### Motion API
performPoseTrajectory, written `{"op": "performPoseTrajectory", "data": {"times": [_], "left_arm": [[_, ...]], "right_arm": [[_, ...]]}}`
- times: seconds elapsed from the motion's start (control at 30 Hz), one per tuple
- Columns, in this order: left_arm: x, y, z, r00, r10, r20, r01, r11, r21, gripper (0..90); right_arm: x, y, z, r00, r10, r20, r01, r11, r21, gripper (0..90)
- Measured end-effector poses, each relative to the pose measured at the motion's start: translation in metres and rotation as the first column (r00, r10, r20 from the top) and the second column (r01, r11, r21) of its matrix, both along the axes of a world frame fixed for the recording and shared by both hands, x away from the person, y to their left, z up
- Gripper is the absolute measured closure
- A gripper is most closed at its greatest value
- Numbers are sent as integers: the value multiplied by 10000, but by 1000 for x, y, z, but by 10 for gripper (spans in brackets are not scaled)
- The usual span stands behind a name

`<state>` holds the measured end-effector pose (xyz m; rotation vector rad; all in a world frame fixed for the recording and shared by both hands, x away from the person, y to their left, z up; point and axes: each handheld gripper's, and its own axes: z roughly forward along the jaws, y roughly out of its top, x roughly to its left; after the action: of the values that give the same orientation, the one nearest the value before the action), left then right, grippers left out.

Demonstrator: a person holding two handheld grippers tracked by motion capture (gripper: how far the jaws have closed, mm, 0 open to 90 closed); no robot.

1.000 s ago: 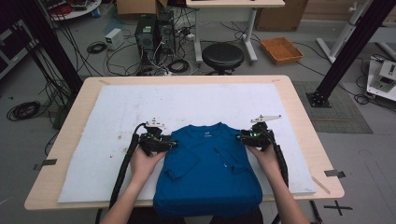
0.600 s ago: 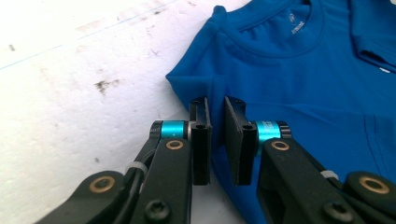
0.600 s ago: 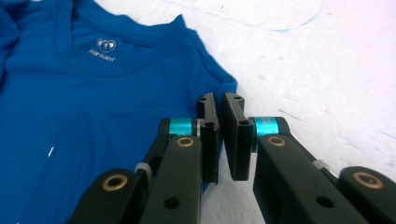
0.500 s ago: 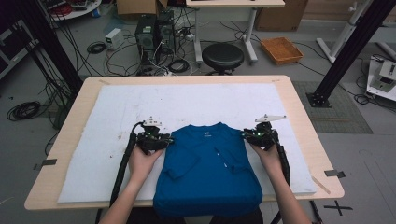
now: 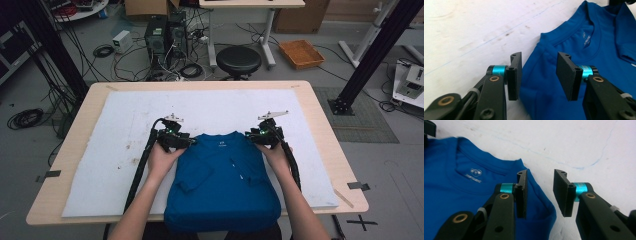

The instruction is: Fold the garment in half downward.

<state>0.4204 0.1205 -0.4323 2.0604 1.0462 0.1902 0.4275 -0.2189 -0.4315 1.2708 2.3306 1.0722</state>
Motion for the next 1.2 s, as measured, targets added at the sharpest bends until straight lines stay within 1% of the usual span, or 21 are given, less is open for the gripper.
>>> {"op": "performPoseTrajectory", "data": {"times": [0.07,0.17,0.2,0.23,0.27,0.3,0.33,0.37,0.4,0.43,0.47,0.5,0.6,0.73,0.87,0.97,1.0,1.03,1.13,1.17,1.2], "left_arm": [[3,-4,-1,10000,-39,8,39,9995,307,564],[8,-8,-5,9998,-55,-193,66,9983,585,566],[8,-9,-6,9998,-35,-191,48,9977,673,593],[8,-9,-6,10000,-31,-82,38,9968,801,593],[7,-10,-5,10000,-2,-30,5,9960,891,618],[7,-10,-5,10000,-28,35,24,9950,1001,645],[6,-11,-5,9999,-67,119,53,9936,1129,668],[5,-12,-5,9996,-161,225,130,9916,1288,709],[3,-14,-5,9994,-185,301,142,9904,1376,750],[3,-14,-5,9990,-318,322,270,9899,1394,785],[2,-15,-5,9989,-384,275,343,9902,1354,835],[2,-15,-5,9987,-414,308,368,9900,1363,849],[3,-13,-4,9988,-414,257,378,9911,1279,866],[5,-10,-3,9981,-367,494,306,9924,1194,872],[11,-5,0,9986,-234,483,193,9964,820,874],[16,-2,2,9987,-103,507,73,9982,596,874],[18,-1,4,9986,-90,512,58,9980,623,874],[19,0,5,9986,-19,533,-8,9987,511,874],[24,4,9,9974,105,708,-123,9996,259,874],[26,5,10,9968,148,783,-168,9996,242,874],[28,7,11,9964,215,814,-229,9996,165,874]], "right_arm": [[5,3,-4,9999,6,-111,-8,9998,-207,652],[8,5,-7,9998,25,-218,-30,9997,-225,653],[10,8,-9,9993,127,-340,-141,9990,-417,669],[10,8,-9,9993,127,-340,-141,9990,-417,669],[10,9,-10,9991,228,-348,-247,9981,-561,683],[10,10,-10,9994,305,-178,-317,9967,-750,705],[10,10,-10,9993,351,-162,-363,9961,-800,745],[10,9,-10,9986,474,-223,-488,9964,-699,788],[10,9,-10,9984,493,-261,-509,9966,-649,796],[10,10,-10,9982,560,-224,-575,9958,-709,840],[9,11,-9,9979,619,-201,-633,9951,-755,857],[8,12,-8,9976,679,-115,-687,9942,-823,889],[7,11,-7,9977,674,-92,-679,9949,-745,897],[8,9,-6,9983,585,7,-584,9967,-569,900],[13,7,-1,9990,438,-13,-438,9985,-322,900],[17,7,4,9989,414,224,-411,9991,-122,900],[19,8,6,9990,399,193,-396,9991,-127,900],[23,8,9,9993,348,170,-345,9993,-174,900],[27,8,13,9993,281,242,-278,9996,-101,900],[29,7,16,9991,210,378,-216,9996,170,900],[29,7,16,9991,210,378,-216,9996,170,900]]}}
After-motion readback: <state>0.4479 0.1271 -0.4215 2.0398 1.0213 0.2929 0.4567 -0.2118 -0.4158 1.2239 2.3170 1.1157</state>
